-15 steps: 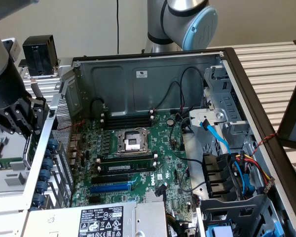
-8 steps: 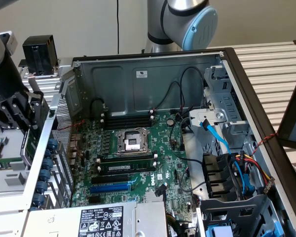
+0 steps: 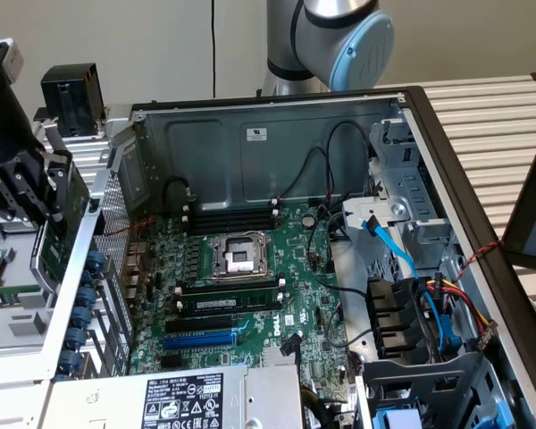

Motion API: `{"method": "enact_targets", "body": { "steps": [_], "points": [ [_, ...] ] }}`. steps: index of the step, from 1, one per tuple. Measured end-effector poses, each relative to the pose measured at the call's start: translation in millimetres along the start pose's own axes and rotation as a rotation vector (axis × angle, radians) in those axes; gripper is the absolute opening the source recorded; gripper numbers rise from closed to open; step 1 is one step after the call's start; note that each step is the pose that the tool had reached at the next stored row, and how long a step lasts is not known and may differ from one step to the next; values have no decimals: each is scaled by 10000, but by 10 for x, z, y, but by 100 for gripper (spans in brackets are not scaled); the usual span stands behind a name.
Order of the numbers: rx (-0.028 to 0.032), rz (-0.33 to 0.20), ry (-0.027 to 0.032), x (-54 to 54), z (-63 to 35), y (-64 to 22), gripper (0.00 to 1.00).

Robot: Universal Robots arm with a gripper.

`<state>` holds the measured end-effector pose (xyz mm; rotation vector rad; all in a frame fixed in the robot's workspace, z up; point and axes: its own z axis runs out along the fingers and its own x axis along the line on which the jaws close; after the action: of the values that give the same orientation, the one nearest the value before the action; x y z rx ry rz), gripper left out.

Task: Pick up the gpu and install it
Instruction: 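Pick up the gpu and move the gpu toward the slot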

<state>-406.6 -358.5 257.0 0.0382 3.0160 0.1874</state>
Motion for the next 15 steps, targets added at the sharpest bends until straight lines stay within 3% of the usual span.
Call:
{"method": "enact_targets", "body": {
  "steps": [5, 15],
  "points": [
    [-25, 0, -22, 9, -140, 17, 27],
    [-27, -17, -20, 11, -597, 73, 27]
  ]
}}
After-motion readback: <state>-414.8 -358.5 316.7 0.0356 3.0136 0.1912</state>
